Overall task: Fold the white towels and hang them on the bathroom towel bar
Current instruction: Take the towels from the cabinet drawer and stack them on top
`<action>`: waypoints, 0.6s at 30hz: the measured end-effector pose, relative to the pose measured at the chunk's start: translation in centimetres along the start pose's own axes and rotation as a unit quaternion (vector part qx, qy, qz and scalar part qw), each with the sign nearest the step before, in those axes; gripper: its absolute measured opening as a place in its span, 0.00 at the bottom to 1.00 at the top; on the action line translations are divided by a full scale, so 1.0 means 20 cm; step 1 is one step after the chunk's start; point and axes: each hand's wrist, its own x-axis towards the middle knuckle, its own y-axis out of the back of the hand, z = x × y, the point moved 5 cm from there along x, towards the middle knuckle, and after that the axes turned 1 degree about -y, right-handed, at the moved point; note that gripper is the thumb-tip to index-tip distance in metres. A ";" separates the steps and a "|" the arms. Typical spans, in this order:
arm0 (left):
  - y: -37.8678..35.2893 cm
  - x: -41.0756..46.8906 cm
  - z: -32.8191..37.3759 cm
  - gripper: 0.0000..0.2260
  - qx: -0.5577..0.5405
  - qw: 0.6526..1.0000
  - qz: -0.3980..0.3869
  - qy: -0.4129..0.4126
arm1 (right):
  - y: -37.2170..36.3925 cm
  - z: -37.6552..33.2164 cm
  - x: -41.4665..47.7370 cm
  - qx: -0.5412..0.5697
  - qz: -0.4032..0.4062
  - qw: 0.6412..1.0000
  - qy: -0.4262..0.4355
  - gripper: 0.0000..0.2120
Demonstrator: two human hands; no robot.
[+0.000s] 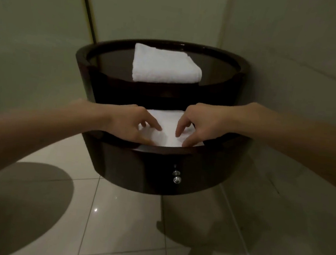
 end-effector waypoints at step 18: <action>-0.01 0.14 -0.02 0.31 0.072 0.997 0.029 -0.020 | -0.06 0.00 0.08 -0.028 0.000 1.000 0.002 0.24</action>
